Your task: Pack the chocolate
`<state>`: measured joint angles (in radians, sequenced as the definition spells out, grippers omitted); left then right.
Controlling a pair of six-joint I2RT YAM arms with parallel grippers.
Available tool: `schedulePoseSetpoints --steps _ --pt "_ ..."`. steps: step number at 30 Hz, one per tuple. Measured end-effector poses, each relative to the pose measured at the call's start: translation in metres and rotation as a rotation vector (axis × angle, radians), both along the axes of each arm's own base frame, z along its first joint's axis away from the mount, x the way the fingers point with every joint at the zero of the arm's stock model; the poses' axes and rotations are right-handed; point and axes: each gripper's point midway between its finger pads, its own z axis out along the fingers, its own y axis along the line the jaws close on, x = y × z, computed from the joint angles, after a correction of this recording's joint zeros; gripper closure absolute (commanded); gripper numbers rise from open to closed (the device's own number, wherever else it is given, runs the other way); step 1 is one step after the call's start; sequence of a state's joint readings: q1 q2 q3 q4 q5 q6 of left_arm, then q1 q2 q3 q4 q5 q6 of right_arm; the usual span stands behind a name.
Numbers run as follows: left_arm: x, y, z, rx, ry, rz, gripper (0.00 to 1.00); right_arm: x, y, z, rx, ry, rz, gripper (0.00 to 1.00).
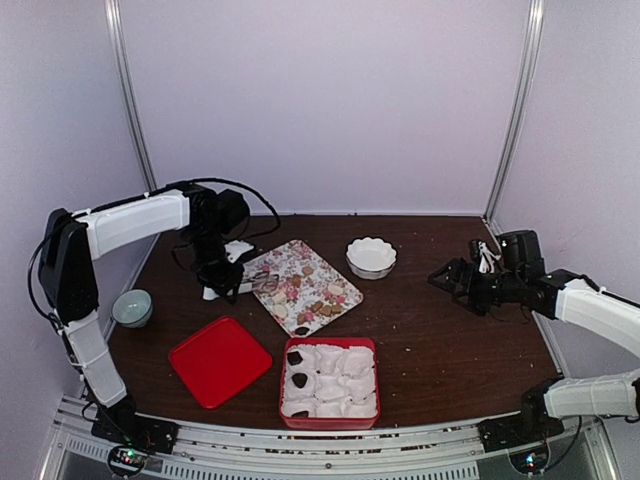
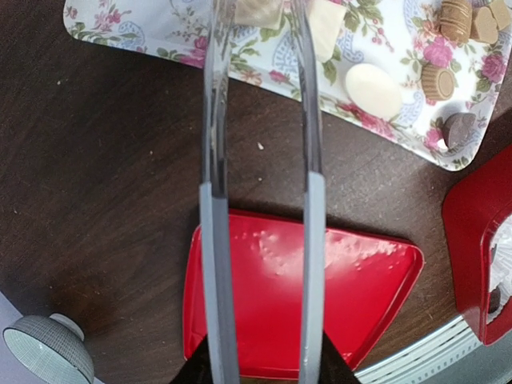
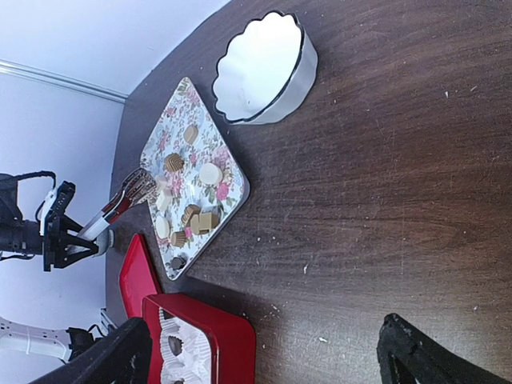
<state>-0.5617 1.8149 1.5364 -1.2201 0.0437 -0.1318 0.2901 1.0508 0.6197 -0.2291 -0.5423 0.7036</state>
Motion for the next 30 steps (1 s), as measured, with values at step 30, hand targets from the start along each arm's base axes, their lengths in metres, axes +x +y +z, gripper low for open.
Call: schedulePoseSetpoints --steps 30 --pt "0.009 0.006 -0.001 -0.014 -0.027 -0.001 0.81 0.0 0.0 -0.004 -0.003 0.013 -0.001 0.0"
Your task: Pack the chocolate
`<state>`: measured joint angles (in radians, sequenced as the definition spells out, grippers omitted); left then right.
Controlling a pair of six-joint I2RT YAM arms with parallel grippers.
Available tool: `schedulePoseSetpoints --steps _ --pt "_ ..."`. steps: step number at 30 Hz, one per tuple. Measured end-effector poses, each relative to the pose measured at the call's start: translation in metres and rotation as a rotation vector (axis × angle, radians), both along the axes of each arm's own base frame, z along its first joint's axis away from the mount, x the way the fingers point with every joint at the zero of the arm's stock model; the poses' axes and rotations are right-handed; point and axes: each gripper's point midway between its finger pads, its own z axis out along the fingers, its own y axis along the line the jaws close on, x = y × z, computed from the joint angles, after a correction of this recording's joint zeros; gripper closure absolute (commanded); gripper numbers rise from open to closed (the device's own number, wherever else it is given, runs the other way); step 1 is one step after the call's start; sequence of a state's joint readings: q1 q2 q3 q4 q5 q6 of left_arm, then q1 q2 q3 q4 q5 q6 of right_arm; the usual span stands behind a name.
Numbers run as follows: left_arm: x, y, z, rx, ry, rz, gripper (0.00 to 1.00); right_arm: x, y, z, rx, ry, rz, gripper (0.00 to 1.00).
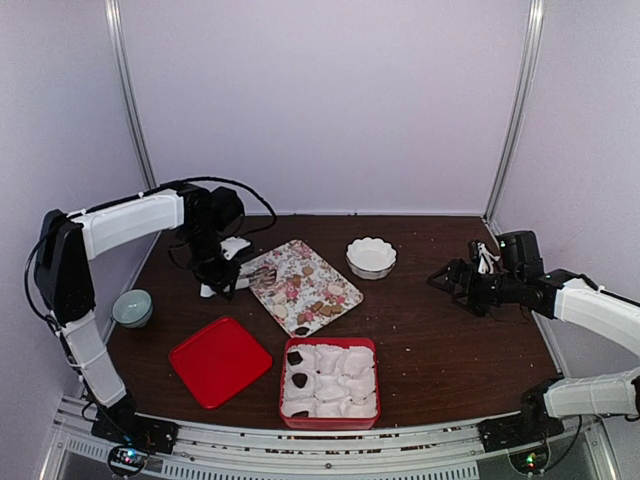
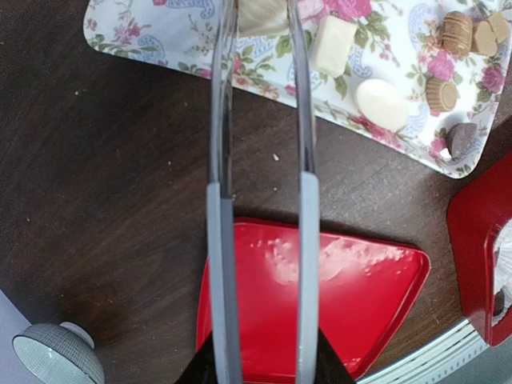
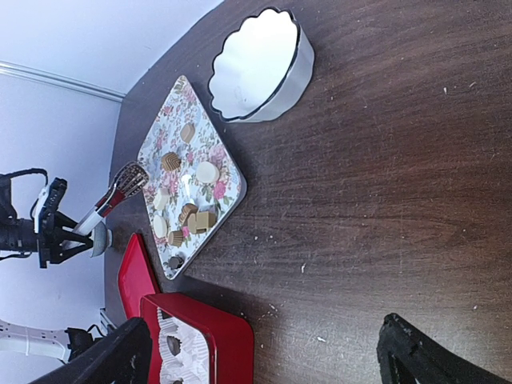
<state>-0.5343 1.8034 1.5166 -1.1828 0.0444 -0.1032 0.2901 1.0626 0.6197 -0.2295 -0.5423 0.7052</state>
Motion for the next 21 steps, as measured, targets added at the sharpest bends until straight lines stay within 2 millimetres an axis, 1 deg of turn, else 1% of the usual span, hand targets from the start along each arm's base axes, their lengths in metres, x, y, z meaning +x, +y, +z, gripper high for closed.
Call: schedulePoseSetpoints --steps 7,11,13,15,21 --pt "-0.006 0.001 0.03 -0.054 -0.068 -0.001 0.81 0.0 0.0 0.0 0.0 -0.001 0.002 0.0" --pt "-0.02 -0.006 0.046 -0.101 -0.088 -0.039 0.82 0.001 0.001 0.002 0.0 -0.002 0.005 0.0" --pt "-0.033 -0.016 0.053 -0.132 -0.091 -0.077 0.82 0.002 0.002 0.003 0.0 -0.005 0.008 0.0" --pt "-0.048 -0.025 0.056 -0.152 -0.084 -0.121 0.82 0.002 0.002 0.004 0.0 -0.007 0.013 0.0" --pt "-0.103 -0.06 0.063 -0.214 -0.05 -0.299 0.82 0.001 0.004 0.003 -0.002 -0.009 0.032 0.0"
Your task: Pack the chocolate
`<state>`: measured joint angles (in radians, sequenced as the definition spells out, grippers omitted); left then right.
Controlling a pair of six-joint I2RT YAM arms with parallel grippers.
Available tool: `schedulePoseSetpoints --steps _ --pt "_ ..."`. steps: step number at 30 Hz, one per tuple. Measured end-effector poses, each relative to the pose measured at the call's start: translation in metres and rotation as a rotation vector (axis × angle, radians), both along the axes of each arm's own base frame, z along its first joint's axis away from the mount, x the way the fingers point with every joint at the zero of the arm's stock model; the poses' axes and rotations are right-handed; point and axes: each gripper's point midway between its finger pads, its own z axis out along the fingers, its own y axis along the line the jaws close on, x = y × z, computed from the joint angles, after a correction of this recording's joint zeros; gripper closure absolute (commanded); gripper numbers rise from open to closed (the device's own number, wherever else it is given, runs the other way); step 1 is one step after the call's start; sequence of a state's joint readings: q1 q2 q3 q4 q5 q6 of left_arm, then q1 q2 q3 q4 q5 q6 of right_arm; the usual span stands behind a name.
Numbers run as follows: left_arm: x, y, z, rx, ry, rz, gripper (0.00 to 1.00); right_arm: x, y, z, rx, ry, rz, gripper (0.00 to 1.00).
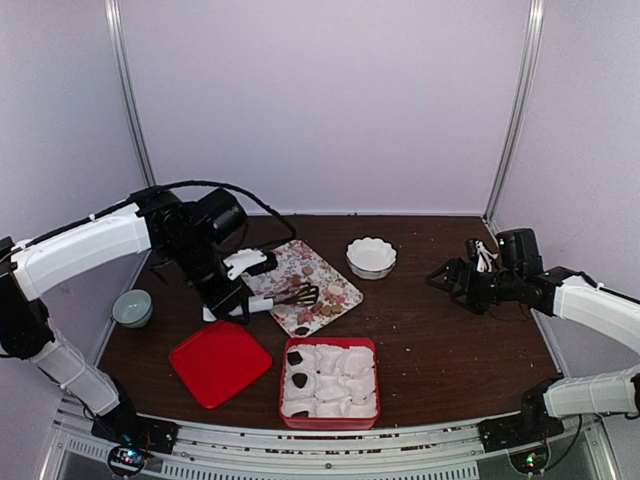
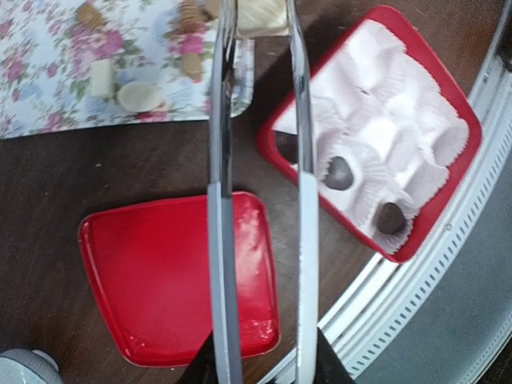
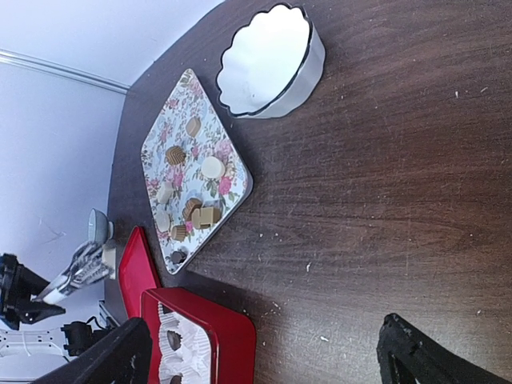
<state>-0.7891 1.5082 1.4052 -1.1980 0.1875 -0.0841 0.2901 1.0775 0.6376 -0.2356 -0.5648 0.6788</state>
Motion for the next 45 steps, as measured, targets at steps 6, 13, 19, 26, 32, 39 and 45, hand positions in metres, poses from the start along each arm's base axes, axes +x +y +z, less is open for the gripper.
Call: schedulePoseSetpoints --steps 6,13,19,26,32,39,45 --pt "-0.066 -0.02 0.005 -0.06 0.048 -0.193 0.82 -0.001 0.001 0.0 0.003 0.002 0.008 0.0" --pt "-0.11 -0.016 -0.019 -0.043 0.176 -0.291 0.81 -0.002 0.002 0.0 0.007 0.004 0.013 0.0" --pt "-0.127 -0.014 -0.027 -0.042 0.233 -0.329 0.8 -0.004 0.001 -0.002 0.01 0.009 0.01 0.0" --pt "-0.139 -0.017 -0.028 -0.041 0.25 -0.368 0.79 -0.008 0.001 -0.004 0.012 0.014 0.01 0.0" --pt "-0.14 -0.017 -0.035 -0.013 0.252 -0.373 0.76 -0.013 0.002 -0.005 0.016 0.012 0.016 0.0" --pt "-0.139 -0.018 -0.043 0.015 0.27 -0.374 0.75 -0.021 0.001 -0.009 0.025 0.021 0.006 0.0" --pt "-0.141 -0.02 -0.046 0.023 0.276 -0.386 0.72 -0.021 0.001 -0.007 0.026 0.012 0.004 0.0"
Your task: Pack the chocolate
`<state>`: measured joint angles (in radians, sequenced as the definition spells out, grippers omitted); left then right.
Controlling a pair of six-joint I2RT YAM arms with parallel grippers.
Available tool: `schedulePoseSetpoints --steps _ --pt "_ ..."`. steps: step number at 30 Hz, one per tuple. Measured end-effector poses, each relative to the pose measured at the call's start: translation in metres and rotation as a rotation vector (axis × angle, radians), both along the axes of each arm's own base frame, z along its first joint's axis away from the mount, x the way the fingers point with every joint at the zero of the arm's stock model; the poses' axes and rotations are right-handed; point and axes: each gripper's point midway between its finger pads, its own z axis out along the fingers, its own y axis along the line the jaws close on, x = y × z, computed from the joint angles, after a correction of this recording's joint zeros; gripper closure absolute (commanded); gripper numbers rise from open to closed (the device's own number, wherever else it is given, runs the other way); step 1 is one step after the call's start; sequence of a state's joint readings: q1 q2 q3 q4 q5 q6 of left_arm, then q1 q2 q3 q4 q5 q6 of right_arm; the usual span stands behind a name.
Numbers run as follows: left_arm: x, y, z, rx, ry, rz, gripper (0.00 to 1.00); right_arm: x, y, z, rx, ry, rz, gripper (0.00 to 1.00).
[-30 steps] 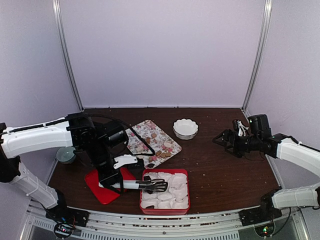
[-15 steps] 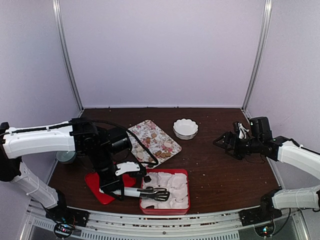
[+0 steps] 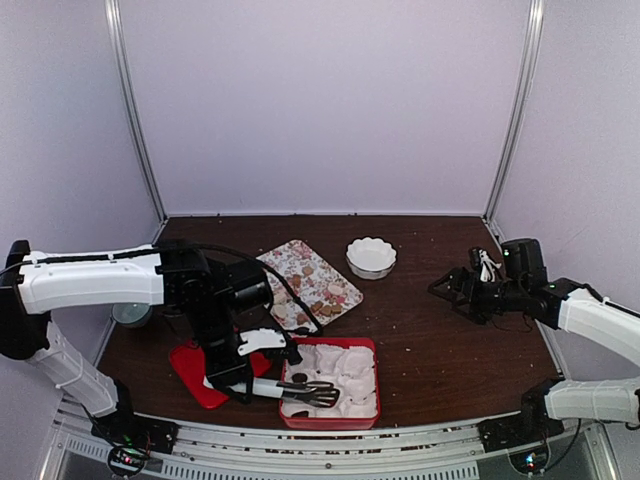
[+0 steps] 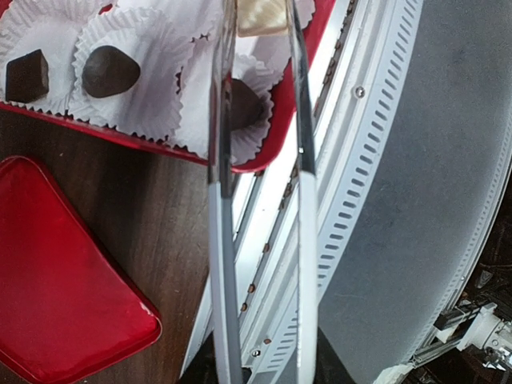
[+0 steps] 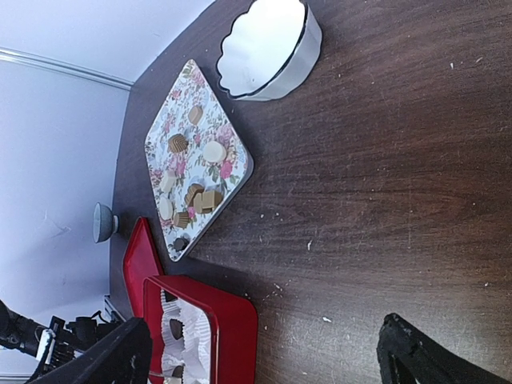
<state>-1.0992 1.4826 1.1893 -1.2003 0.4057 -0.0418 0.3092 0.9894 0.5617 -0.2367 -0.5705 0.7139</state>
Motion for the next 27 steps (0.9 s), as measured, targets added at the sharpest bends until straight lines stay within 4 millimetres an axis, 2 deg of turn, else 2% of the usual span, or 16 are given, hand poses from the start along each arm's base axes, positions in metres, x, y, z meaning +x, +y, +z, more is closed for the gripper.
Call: schedulePoseSetpoints --steps 12,21,24,27 --pt "-0.002 -0.006 0.0 -0.005 0.009 -0.02 0.64 -0.002 -0.001 -0.002 -0.01 0.006 0.006 0.0" --pt "-0.002 -0.006 0.001 -0.009 0.013 -0.021 0.65 -0.003 -0.001 -0.004 -0.014 0.013 0.008 0.0" --pt "0.003 -0.006 0.004 -0.017 0.001 -0.004 0.65 -0.003 -0.001 -0.004 -0.016 0.011 0.009 0.0" --pt "0.022 -0.006 0.013 -0.044 -0.028 0.052 0.65 -0.003 -0.001 -0.005 -0.017 0.014 0.009 0.0"
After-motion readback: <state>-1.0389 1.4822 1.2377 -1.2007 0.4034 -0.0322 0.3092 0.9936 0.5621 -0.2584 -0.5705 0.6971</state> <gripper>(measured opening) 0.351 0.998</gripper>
